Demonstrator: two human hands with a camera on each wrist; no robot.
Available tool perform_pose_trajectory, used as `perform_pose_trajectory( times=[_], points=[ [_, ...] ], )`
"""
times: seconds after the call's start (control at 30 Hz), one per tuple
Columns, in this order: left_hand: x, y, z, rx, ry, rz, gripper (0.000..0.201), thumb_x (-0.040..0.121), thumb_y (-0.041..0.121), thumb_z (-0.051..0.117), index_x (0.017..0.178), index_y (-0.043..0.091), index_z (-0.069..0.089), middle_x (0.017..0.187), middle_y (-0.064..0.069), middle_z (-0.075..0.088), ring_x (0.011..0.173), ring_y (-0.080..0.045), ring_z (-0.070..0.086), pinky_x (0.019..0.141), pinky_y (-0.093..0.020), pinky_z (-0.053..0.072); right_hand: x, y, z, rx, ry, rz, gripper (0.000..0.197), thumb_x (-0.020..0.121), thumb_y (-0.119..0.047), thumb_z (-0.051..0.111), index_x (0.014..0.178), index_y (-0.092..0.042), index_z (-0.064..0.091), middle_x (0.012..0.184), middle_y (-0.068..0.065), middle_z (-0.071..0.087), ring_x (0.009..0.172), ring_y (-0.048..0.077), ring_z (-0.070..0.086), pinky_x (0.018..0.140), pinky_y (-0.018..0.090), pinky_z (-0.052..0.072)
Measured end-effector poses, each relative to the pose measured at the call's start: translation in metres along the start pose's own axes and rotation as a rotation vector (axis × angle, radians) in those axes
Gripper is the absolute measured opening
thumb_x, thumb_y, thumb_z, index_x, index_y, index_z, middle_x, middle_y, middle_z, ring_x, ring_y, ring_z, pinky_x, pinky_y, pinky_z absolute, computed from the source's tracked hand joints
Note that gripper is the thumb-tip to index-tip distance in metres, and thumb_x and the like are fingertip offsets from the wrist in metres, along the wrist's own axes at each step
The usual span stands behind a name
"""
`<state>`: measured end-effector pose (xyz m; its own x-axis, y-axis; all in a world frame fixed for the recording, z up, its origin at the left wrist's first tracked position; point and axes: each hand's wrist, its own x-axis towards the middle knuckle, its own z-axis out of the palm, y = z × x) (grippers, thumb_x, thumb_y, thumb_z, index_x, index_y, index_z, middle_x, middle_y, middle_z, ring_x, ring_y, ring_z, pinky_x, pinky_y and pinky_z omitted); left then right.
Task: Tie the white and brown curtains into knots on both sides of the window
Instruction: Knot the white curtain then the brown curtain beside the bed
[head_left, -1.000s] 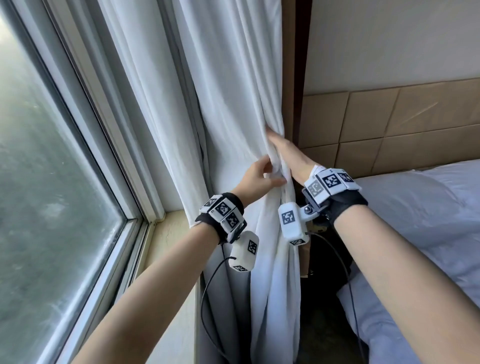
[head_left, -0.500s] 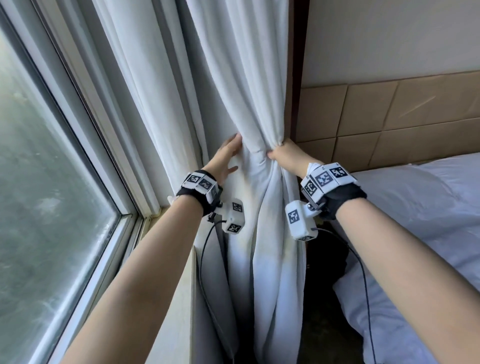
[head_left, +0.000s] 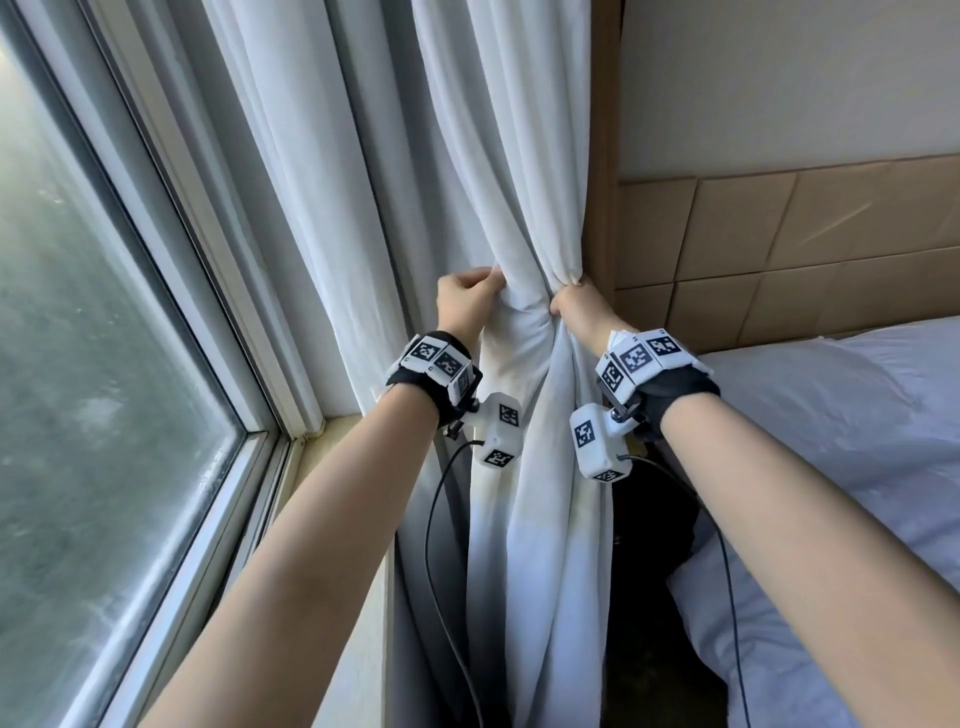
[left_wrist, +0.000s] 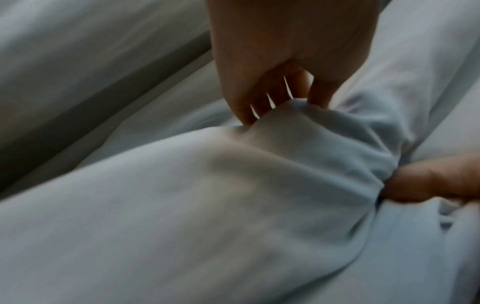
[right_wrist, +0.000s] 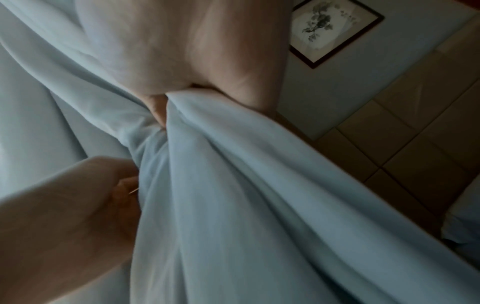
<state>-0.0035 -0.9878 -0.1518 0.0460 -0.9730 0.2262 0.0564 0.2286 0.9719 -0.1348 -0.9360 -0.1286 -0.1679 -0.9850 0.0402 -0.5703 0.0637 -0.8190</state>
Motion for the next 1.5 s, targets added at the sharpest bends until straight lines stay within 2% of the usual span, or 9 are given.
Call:
perform_pose_trajectory(
  times=[0.13, 0.37, 0.6, 0.77, 0.93, 1.07, 1.13, 1.33, 1.5],
  points=[
    [0.0, -0.005, -0.011, 0.308, 0.188, 0.175, 0.018, 0.085, 0.026, 0.066, 0.077, 0.015, 0.077, 0.071, -0.002, 0.071, 0.072, -0.016, 0.064, 0.071, -0.028, 0.051, -0.005, 0.006, -0.005, 0.022, 0.099, -0.02, 0.035, 0.092, 0.002, 0.04, 0.125, 0.005, 0.048, 0.124, 0.022, 0.051, 0.117, 0.032, 0.049, 0.084, 0.021, 0.037],
    [-0.037, -0.02, -0.02, 0.679, 0.408, 0.519, 0.025, 0.096, 0.029, 0.043, 0.082, 0.014, 0.058, 0.083, -0.003, 0.058, 0.071, -0.03, 0.056, 0.063, -0.041, 0.046, -0.01, 0.01, -0.001, -0.15, 0.175, -0.021, 0.037, 0.094, -0.015, 0.044, 0.129, -0.004, 0.048, 0.129, 0.024, 0.047, 0.114, 0.042, 0.051, 0.092, 0.035, 0.042],
    [-0.087, -0.015, 0.016, 0.587, -0.02, 0.899, 0.018, 0.096, 0.011, 0.046, 0.08, 0.004, 0.043, 0.075, -0.008, 0.042, 0.063, -0.03, 0.042, 0.059, -0.034, 0.033, -0.022, 0.002, 0.0, -0.134, 0.161, -0.034, 0.026, 0.094, -0.014, 0.043, 0.111, 0.003, 0.053, 0.119, 0.024, 0.052, 0.11, 0.039, 0.052, 0.096, 0.04, 0.043],
    [-0.081, -0.001, 0.038, 0.432, -0.214, 0.622, 0.016, 0.088, 0.01, 0.054, 0.076, 0.01, 0.043, 0.068, 0.002, 0.043, 0.061, -0.017, 0.042, 0.058, -0.029, 0.033, -0.023, 0.01, -0.016, 0.085, 0.035, -0.116, 0.029, 0.093, -0.004, 0.05, 0.067, -0.017, 0.049, 0.073, -0.003, 0.051, 0.079, 0.012, 0.049, 0.075, 0.026, 0.04],
    [-0.073, -0.018, 0.037, 0.342, -0.467, 0.212, 0.044, 0.078, 0.03, 0.05, 0.117, 0.011, 0.055, 0.117, -0.01, 0.057, 0.11, -0.023, 0.054, 0.097, -0.038, 0.043, -0.028, 0.021, -0.035, 0.269, -0.131, -0.041, 0.027, 0.057, -0.011, 0.056, 0.082, -0.005, 0.066, 0.081, 0.009, 0.067, 0.085, 0.027, 0.065, 0.075, 0.028, 0.048],
    [-0.073, -0.033, 0.038, 0.314, -0.612, 0.13, 0.065, 0.068, 0.014, 0.063, 0.131, 0.01, 0.049, 0.128, -0.006, 0.052, 0.12, -0.019, 0.05, 0.102, -0.031, 0.042, -0.022, 0.025, -0.039, 0.251, -0.102, 0.067, 0.059, 0.064, -0.049, 0.079, 0.105, -0.008, 0.065, 0.101, 0.005, 0.069, 0.1, 0.021, 0.063, 0.098, 0.037, 0.043],
    [-0.069, -0.025, 0.029, 0.219, -0.653, 0.078, 0.048, 0.076, 0.0, 0.061, 0.124, 0.003, 0.057, 0.116, -0.005, 0.06, 0.107, -0.013, 0.056, 0.093, -0.018, 0.044, -0.019, 0.026, -0.035, 0.108, 0.053, 0.021, 0.055, 0.076, -0.037, 0.077, 0.117, -0.007, 0.056, 0.109, 0.007, 0.064, 0.102, 0.021, 0.061, 0.092, 0.031, 0.045],
    [-0.023, -0.028, -0.02, 0.156, 0.048, 0.14, 0.021, 0.081, 0.009, 0.064, 0.101, 0.011, 0.069, 0.091, -0.003, 0.068, 0.084, -0.015, 0.063, 0.083, -0.032, 0.053, -0.019, 0.031, -0.035, 0.069, -0.006, 0.036, 0.051, 0.086, -0.012, 0.065, 0.13, 0.0, 0.043, 0.122, 0.007, 0.054, 0.111, 0.021, 0.053, 0.09, 0.028, 0.039],
    [-0.011, -0.022, -0.026, 0.103, -0.251, -0.184, 0.046, 0.087, 0.052, 0.061, 0.13, 0.043, 0.049, 0.125, 0.016, 0.058, 0.114, -0.008, 0.053, 0.088, -0.041, 0.047, -0.021, 0.024, -0.023, 0.112, 0.029, 0.053, 0.033, 0.08, 0.005, 0.053, 0.113, 0.004, 0.05, 0.103, 0.01, 0.053, 0.099, 0.024, 0.049, 0.07, 0.024, 0.037]
  ],
)
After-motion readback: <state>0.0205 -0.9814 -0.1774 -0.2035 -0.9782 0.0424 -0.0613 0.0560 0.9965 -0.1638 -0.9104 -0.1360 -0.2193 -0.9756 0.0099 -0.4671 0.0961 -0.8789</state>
